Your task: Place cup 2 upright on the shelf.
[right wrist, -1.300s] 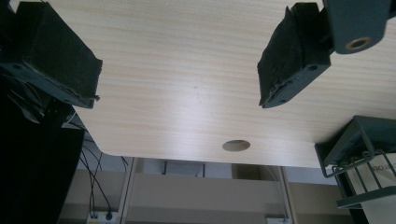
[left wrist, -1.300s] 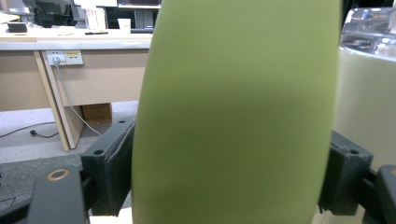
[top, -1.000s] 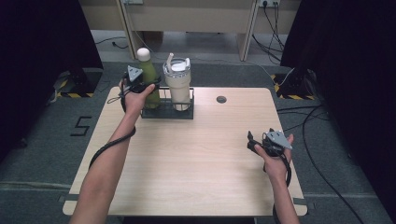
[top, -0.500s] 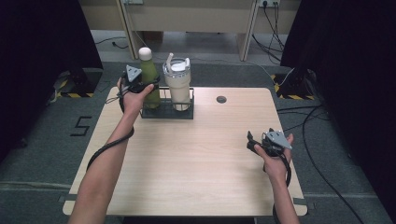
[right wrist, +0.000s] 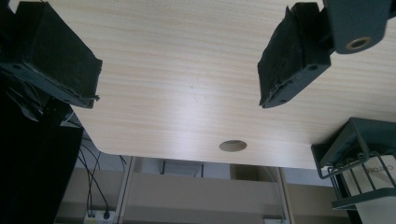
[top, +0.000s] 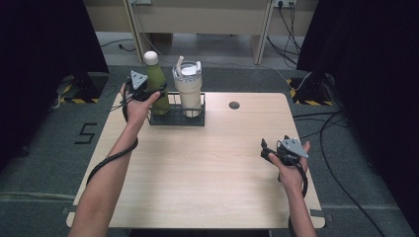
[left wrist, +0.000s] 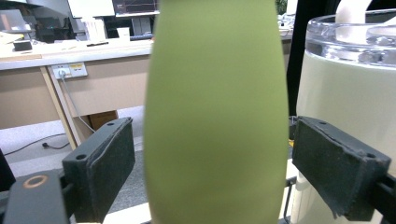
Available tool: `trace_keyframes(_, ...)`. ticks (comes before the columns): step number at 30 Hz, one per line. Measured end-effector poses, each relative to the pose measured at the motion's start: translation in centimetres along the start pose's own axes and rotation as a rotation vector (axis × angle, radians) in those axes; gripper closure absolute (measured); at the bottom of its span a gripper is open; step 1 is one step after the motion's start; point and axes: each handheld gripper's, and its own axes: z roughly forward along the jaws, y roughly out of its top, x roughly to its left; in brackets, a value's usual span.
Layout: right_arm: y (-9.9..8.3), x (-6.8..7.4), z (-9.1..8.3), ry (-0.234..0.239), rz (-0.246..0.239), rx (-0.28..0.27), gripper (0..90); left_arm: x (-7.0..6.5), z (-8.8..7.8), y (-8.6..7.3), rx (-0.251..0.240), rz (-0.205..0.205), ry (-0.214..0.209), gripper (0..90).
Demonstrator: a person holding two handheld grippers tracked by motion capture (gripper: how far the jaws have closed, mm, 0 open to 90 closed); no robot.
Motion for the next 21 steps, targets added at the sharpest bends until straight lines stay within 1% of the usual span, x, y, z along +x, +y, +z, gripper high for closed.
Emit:
trace_keyframes(4, 0.0, 0.0, 0.0, -0.001, -0.004, 0.001, 13.1, 0.1, -0.6, -0.1, 0.002, 0.005, 0.004, 12.5)
trace_keyframes(8, 0.0, 0.1, 0.0, 0.001, -0.004, 0.0, 13.1, 0.1, -1.1, -0.1, 0.004, 0.024, 0.004, 12.6)
trace_keyframes(11, 0.0, 0.1, 0.0, -0.001, -0.003, 0.001, 13.1, 0.3, -1.6, -0.1, 0.004, 0.018, 0.005, 12.5)
trace_keyframes(16, 0.1, 0.0, -0.1, -0.004, -0.002, 0.0, 13.1, 0.4, -2.6, -0.2, 0.0, 0.025, 0.003, 12.5)
trace_keyframes(21, 0.1, -0.1, -0.2, -0.007, -0.002, -0.004, 13.1, 0.4, -3.8, -0.4, -0.009, 0.023, -0.003, 12.4)
